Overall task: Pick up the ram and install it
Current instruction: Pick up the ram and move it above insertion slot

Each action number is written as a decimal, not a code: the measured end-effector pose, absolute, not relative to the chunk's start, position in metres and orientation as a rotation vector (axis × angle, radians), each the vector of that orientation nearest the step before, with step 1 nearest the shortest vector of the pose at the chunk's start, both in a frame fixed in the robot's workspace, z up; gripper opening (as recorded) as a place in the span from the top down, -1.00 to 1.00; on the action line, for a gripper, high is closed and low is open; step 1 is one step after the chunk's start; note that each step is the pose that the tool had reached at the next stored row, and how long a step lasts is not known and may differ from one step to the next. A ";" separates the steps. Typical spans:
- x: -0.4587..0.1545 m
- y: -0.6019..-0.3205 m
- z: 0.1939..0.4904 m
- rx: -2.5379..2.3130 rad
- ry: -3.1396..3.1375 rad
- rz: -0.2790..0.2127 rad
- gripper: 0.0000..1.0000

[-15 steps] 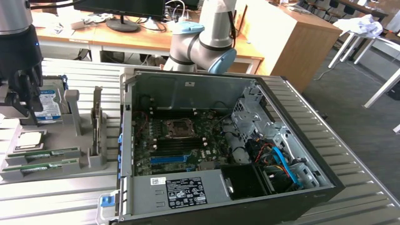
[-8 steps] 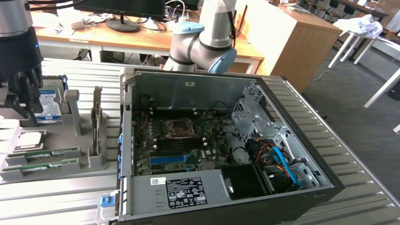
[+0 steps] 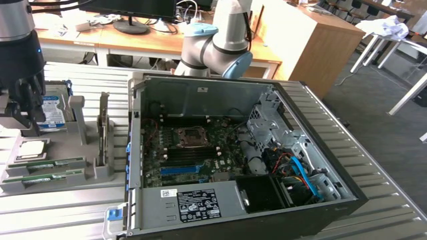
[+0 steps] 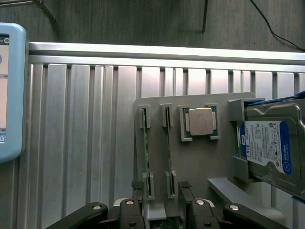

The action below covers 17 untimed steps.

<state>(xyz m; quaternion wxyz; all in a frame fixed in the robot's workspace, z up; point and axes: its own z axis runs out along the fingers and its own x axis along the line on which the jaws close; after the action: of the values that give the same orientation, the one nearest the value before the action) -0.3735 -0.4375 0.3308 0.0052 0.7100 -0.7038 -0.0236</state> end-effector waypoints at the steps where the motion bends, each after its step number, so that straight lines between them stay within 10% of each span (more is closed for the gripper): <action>1: -0.374 -0.438 0.331 2.223 -2.204 -0.074 0.18; 17: -0.374 -0.440 0.327 2.223 -2.204 -0.074 0.18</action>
<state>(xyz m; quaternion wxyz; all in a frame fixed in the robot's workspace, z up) -0.3740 -0.4397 0.3267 0.0052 0.7099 -0.7039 -0.0236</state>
